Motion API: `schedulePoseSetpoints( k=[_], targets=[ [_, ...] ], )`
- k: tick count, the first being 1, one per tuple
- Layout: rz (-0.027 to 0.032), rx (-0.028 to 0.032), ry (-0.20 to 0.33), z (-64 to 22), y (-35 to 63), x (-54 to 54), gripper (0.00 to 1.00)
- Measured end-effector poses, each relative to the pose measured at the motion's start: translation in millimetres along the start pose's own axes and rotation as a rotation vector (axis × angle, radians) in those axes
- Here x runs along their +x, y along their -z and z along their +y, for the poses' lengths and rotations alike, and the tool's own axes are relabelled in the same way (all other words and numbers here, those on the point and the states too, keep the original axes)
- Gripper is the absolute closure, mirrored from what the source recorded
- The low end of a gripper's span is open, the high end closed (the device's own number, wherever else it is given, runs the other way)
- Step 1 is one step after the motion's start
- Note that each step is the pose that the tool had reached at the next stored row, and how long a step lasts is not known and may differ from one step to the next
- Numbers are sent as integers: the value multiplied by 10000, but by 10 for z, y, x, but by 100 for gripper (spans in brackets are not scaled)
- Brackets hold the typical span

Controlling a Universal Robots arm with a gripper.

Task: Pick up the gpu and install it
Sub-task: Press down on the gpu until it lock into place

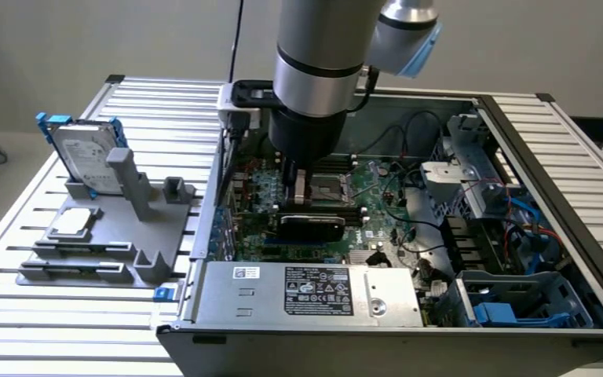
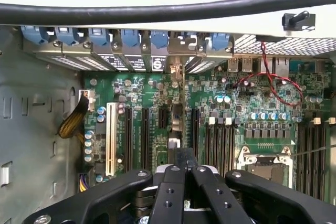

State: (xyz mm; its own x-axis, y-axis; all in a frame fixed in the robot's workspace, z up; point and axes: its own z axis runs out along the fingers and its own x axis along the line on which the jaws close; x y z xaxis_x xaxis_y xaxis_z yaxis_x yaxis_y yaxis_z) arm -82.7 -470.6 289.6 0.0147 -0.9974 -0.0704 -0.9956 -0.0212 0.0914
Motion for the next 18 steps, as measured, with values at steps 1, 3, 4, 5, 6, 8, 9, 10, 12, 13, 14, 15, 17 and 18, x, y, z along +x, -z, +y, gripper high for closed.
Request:
schedulePoseSetpoints(
  k=[1, 3, 4, 5, 6, 8, 9, 10, 12, 13, 14, 15, 17, 18],
  targets=[
    [3, 13, 18, 8, -18, -8, 89],
    [10, 52, 97, 12, -58, -23, 89],
    [14, 68, 153, 13, -75, -28, 89],
    [20, 71, 221, 12, -87, -31, 89],
    [27, 71, 281, 12, -95, -33, 89],
    [37, 68, 373, 16, -104, -38, 89],
    [36, 68, 397, 18, -106, -40, 89],
    [38, 66, 411, 21, -107, -43, 89],
    [38, 66, 422, 21, -110, -48, 89],
    [38, 66, 422, 21, -113, -50, 89],
    [39, 66, 421, 21, -116, -51, 89],
    [40, 65, 421, 21, -120, -51, 89],
    [39, 65, 421, 20, -128, -51, 89],
    [39, 66, 421, 20, -132, -50, 89]
  ],
)
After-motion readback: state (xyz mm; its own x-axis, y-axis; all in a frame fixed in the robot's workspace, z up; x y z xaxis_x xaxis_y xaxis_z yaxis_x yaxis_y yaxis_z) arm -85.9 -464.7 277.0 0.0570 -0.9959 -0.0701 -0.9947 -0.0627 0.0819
